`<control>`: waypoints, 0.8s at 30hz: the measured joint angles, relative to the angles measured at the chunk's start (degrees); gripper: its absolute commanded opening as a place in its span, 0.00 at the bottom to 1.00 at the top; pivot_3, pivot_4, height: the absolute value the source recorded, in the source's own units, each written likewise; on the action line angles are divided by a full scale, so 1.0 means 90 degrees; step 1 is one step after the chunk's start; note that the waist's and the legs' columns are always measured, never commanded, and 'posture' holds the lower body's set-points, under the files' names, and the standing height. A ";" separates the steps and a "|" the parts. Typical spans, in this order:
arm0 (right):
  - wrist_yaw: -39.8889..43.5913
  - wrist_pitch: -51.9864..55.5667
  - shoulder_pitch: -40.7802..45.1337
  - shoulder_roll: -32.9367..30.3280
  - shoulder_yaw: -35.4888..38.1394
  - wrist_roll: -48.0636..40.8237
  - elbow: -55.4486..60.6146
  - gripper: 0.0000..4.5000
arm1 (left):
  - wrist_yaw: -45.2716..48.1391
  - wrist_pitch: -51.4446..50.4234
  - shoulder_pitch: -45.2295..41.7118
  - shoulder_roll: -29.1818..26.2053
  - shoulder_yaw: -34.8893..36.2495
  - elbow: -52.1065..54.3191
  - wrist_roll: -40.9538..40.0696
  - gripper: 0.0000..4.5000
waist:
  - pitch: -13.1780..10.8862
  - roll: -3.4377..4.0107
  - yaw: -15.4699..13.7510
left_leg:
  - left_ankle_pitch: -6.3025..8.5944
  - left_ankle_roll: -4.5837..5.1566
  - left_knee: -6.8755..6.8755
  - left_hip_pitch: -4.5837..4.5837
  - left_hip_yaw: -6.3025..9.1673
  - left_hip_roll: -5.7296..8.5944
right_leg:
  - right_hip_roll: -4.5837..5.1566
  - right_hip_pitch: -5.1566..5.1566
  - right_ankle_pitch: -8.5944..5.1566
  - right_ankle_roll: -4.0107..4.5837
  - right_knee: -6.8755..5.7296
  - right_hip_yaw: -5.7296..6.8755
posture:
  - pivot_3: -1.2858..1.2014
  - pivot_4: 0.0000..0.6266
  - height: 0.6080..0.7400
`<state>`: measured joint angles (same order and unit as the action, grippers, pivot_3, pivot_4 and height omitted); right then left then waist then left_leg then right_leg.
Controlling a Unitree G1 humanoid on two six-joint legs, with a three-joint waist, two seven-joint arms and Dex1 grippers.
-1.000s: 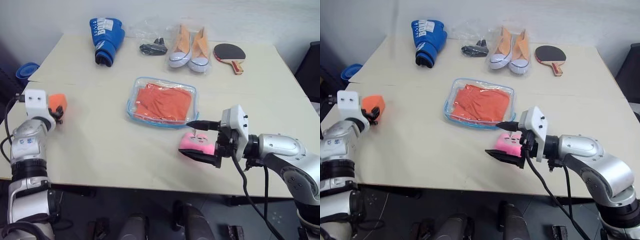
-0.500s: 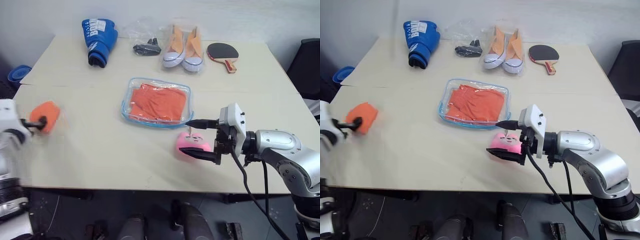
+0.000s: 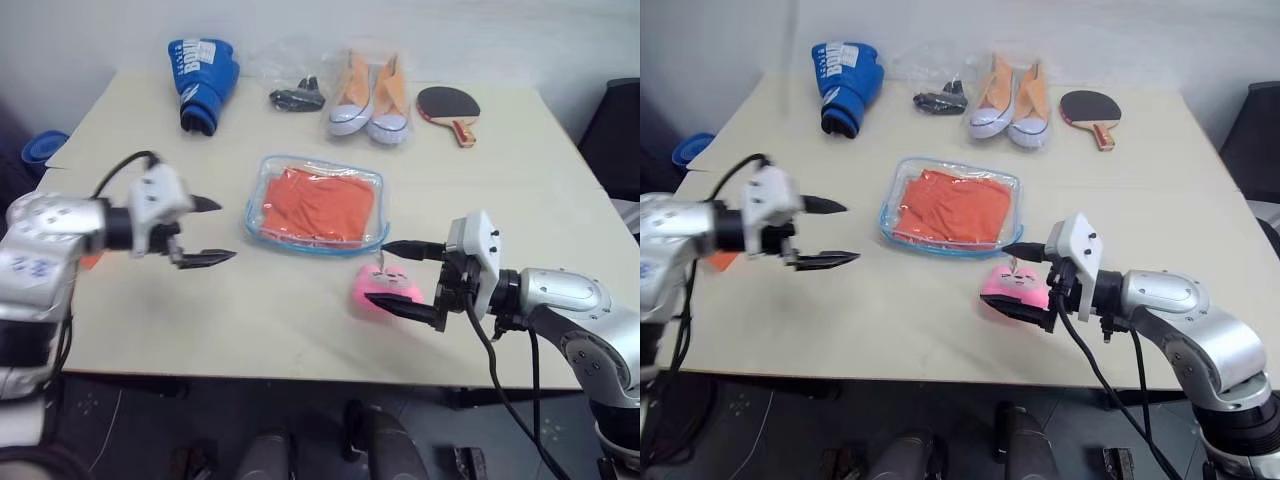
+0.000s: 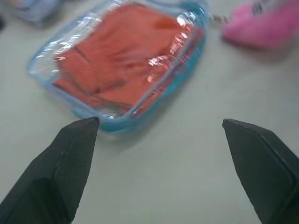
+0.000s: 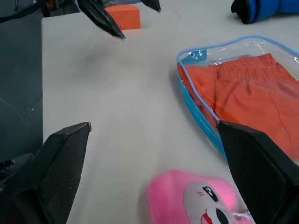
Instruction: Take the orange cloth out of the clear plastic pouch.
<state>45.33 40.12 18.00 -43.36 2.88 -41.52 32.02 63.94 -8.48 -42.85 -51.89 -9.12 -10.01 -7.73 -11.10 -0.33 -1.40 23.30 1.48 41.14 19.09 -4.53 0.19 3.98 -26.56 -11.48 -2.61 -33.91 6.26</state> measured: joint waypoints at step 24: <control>-0.0818 0.0152 -0.0617 0.0024 0.0296 -0.0085 0.0683 1.00 | -0.1364 0.5067 -0.1975 0.1765 -0.1357 -0.4747 0.2759 0.29 | 0.0000 -0.0002 -0.0010 | 0.0021 0.0071 0.0010 0.0009 0.0012 -0.0003 | 0.0051 -0.0013 0.0018 -0.0033 0.0010 0.0015 | 0.52 0.24 1.00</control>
<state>37.96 41.49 12.45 -43.14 5.55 -42.29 38.17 51.67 37.13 -60.63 -36.01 -21.33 -52.74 17.10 -11.11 -0.35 -1.49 23.49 2.11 41.23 19.18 -4.43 0.16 4.44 -26.68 -11.31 -2.90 -33.82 6.40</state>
